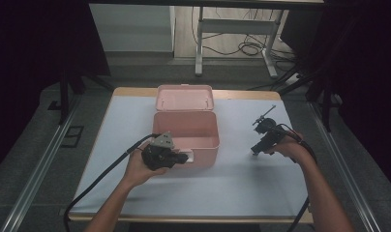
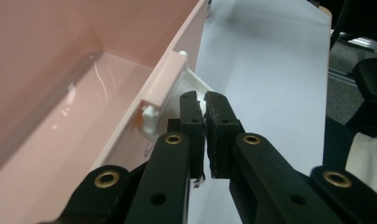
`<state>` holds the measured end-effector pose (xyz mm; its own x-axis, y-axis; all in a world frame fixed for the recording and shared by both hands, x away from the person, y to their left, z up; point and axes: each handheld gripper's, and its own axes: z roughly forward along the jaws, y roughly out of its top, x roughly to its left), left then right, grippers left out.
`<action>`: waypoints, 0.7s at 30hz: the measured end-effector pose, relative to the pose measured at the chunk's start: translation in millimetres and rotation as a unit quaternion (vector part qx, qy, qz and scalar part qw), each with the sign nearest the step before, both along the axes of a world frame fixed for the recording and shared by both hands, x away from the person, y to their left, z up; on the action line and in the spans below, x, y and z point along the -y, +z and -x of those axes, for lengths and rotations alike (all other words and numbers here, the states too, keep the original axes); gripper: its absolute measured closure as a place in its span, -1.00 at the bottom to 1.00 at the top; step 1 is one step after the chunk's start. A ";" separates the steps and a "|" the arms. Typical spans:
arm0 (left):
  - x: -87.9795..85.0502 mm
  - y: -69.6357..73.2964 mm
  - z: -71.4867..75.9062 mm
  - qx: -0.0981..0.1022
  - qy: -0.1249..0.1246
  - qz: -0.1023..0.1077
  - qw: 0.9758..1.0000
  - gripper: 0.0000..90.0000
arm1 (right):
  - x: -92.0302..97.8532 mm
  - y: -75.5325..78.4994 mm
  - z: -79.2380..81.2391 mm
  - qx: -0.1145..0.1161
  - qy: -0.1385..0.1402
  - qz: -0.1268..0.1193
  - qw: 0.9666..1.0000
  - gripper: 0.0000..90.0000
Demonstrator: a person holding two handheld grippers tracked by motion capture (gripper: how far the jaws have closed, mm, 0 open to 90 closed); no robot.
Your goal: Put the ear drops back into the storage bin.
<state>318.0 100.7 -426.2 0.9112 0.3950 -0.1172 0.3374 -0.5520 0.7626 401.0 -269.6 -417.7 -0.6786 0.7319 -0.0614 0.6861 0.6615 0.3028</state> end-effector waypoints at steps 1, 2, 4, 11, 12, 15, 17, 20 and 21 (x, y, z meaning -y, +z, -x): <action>-0.3 0.3 -0.6 -0.002 0.001 0.002 1.000 0.93 | -0.3 -0.5 0.2 -0.002 0.003 0.001 1.000 -0.11; -1.3 1.1 -2.1 -0.005 0.002 0.007 1.000 0.93 | -1.6 -1.3 0.6 -0.004 0.004 0.001 1.000 -0.11; -1.9 1.7 -2.9 -0.006 0.003 0.011 1.000 0.93 | -2.9 -2.3 0.4 -0.004 0.008 0.003 1.000 -0.11; -0.5 -1.0 -5.1 -0.023 -0.004 0.005 1.000 0.93 | -6.9 -9.0 -3.2 -0.010 0.004 0.017 1.000 -0.11; -0.6 -0.9 -5.2 -0.023 -0.004 0.006 1.000 0.93 | -8.2 -11.7 -4.2 -0.013 0.005 0.020 1.000 -0.09; -0.4 -1.0 -6.0 -0.025 -0.005 0.007 1.000 0.93 | -10.3 -15.7 -5.5 -0.019 0.006 0.028 0.999 -0.05; 0.1 -0.9 -6.0 -0.024 -0.005 0.007 1.000 0.93 | -11.2 -20.0 -7.4 -0.023 0.008 0.035 0.999 -0.01; 0.4 -1.0 -5.8 -0.023 -0.005 0.006 1.000 0.93 | -10.6 -26.3 -11.0 -0.029 0.003 0.042 0.999 0.08; 0.5 -1.1 -5.7 -0.022 -0.005 0.006 1.000 0.93 | -9.3 -29.9 -13.0 -0.033 -0.001 0.044 0.999 0.14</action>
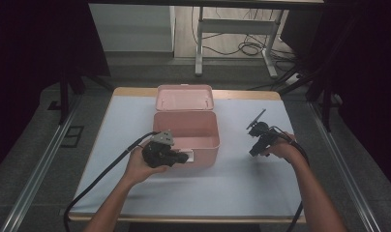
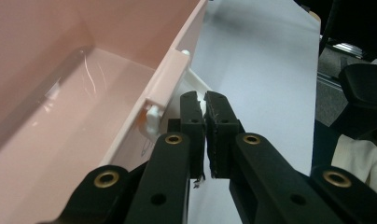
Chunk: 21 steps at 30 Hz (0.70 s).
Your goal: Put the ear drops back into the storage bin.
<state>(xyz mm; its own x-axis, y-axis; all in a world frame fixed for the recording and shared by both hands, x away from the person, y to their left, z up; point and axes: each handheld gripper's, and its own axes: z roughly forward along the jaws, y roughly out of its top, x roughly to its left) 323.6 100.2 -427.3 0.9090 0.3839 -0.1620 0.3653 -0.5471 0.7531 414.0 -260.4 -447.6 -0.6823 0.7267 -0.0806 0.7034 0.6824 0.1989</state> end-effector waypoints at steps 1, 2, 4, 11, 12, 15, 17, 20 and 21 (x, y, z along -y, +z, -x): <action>0.0 0.0 0.0 0.000 0.000 0.000 1.000 0.93 | 0.0 0.0 0.0 0.000 0.000 0.000 1.000 0.14; 0.0 0.0 0.0 0.000 0.000 0.000 1.000 0.93 | 0.8 -1.8 -1.0 -0.004 -0.002 -0.002 1.000 0.17; 0.0 0.0 -0.1 0.000 -0.001 0.000 1.000 0.93 | 1.7 -5.2 -2.5 -0.010 -0.006 -0.002 1.000 0.27; -0.1 0.0 -0.2 -0.001 -0.001 -0.001 1.000 0.93 | 2.2 -6.1 -3.9 -0.020 -0.005 -0.003 1.000 0.33; -0.1 0.0 -0.2 -0.001 -0.001 -0.001 1.000 0.93 | 2.1 -6.0 -3.8 -0.020 -0.003 -0.002 1.000 0.33; 0.0 -0.1 0.0 0.000 -0.001 -0.001 1.000 0.93 | 1.6 -4.9 -3.4 -0.020 -0.003 0.001 1.000 0.33; 0.0 -0.1 0.0 0.000 -0.001 -0.001 1.000 0.93 | 1.5 -0.8 -2.9 -0.015 0.000 0.000 1.000 0.34; -0.1 -0.1 -0.1 0.000 -0.001 -0.001 1.000 0.93 | -0.6 10.3 -1.0 -0.009 0.005 -0.010 1.000 0.34; 0.0 -0.1 -0.1 0.000 -0.001 -0.001 1.000 0.93 | -2.1 16.0 0.1 -0.005 0.009 -0.013 1.000 0.34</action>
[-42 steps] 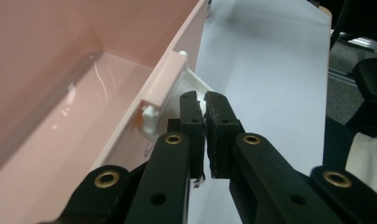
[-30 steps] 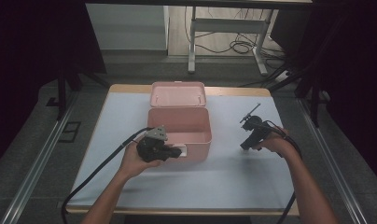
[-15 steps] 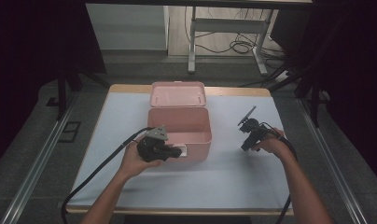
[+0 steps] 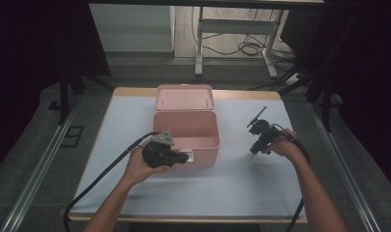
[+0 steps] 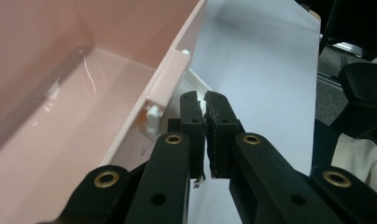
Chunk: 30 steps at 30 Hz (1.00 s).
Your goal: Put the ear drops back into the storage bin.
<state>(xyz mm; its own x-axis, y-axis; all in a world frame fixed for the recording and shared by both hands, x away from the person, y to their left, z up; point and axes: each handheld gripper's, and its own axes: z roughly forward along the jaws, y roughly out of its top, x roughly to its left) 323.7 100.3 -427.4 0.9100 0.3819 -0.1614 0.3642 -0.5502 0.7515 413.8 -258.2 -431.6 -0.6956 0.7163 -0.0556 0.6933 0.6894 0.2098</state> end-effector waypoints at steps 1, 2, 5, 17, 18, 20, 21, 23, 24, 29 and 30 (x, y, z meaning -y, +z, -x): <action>0.0 0.0 0.0 0.000 0.000 0.000 1.000 0.93 | -1.1 3.6 0.7 0.002 0.003 -0.002 1.000 0.34; 0.0 0.0 0.1 0.000 0.000 0.000 1.000 0.93 | -4.0 13.6 2.5 0.011 0.014 -0.008 1.000 0.34; 0.1 0.0 0.2 0.000 0.000 -0.001 1.000 0.93 | -7.9 23.7 5.0 0.019 0.017 -0.015 1.000 0.34; -0.2 0.0 0.0 -0.001 -0.001 -0.002 1.000 0.93 | -24.5 65.9 8.3 0.041 0.047 -0.040 0.997 0.34; -0.3 -0.1 0.0 -0.001 -0.001 -0.002 1.000 0.93 | -25.7 67.2 8.5 0.041 0.046 -0.039 0.997 0.34; -0.3 0.0 0.0 -0.001 -0.001 -0.002 1.000 0.93 | -28.7 70.9 8.3 0.042 0.050 -0.040 0.997 0.34; -0.4 0.2 -0.1 -0.002 -0.001 -0.003 1.000 0.93 | -30.4 72.8 8.3 0.044 0.052 -0.041 0.997 0.34; -0.3 0.2 -0.2 -0.002 -0.001 -0.003 1.000 0.93 | -34.5 77.1 8.2 0.048 0.055 -0.043 0.996 0.34; -0.3 0.2 -0.2 -0.002 -0.001 -0.004 1.000 0.93 | -36.5 79.0 7.9 0.051 0.058 -0.045 0.996 0.34; -0.3 -0.1 -0.3 -0.002 -0.001 -0.002 1.000 0.93 | -49.2 86.4 7.0 0.057 0.069 -0.050 0.995 0.34; -0.3 -0.1 -0.2 -0.002 -0.001 -0.002 1.000 0.93 | -51.8 87.6 6.6 0.058 0.072 -0.049 0.995 0.34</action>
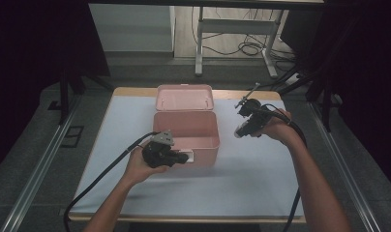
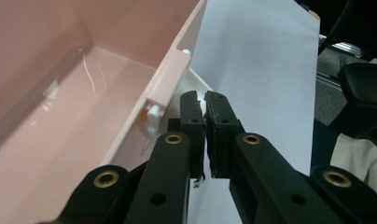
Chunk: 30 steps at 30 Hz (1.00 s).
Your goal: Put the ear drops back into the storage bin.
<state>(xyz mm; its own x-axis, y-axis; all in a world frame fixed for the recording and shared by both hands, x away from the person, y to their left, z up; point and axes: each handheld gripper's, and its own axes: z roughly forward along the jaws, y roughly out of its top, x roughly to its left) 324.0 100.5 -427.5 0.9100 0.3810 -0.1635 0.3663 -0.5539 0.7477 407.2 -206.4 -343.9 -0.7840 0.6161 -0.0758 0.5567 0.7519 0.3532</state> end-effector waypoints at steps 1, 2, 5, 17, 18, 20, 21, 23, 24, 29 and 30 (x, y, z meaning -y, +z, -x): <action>0.0 0.0 0.1 0.000 0.000 0.000 1.000 0.93 | -3.0 1.1 -0.6 0.002 0.004 0.000 1.000 0.34; 0.0 -0.1 0.2 -0.001 0.001 0.000 1.000 0.93 | -4.7 1.9 -0.8 0.002 0.005 0.001 1.000 0.34; -0.5 -0.1 -0.2 0.000 -0.002 -0.002 1.000 0.93 | -11.5 4.0 -2.1 0.004 0.013 0.000 1.000 0.34; -0.1 -0.3 0.4 0.000 0.001 0.001 1.000 0.93 | -28.9 10.4 -2.3 0.007 0.027 -0.003 1.000 0.34; -0.1 -0.4 0.4 0.001 0.001 0.001 1.000 0.93 | -29.5 10.4 -2.3 0.007 0.027 -0.002 1.000 0.34; -0.1 -0.4 0.3 0.001 0.001 0.001 1.000 0.93 | -30.5 10.4 -2.9 0.007 0.030 -0.002 1.000 0.34; -0.2 -0.3 0.3 0.000 0.001 0.000 1.000 0.93 | -31.2 10.3 -3.0 0.007 0.030 -0.003 1.000 0.34; -0.2 -0.3 0.3 0.000 0.001 0.001 1.000 0.93 | -32.5 10.9 -3.0 0.007 0.029 -0.004 1.000 0.34; -0.2 -0.3 0.2 0.000 0.001 0.001 1.000 0.93 | -33.4 11.4 -2.9 0.005 0.030 -0.005 1.000 0.34; -0.2 -0.6 0.1 0.000 0.001 0.003 1.000 0.93 | -38.1 14.3 -1.8 0.009 0.036 -0.010 0.999 0.34; -0.1 -0.7 0.2 0.000 0.001 0.003 1.000 0.93 | -40.0 14.7 -1.5 0.011 0.040 -0.012 0.999 0.34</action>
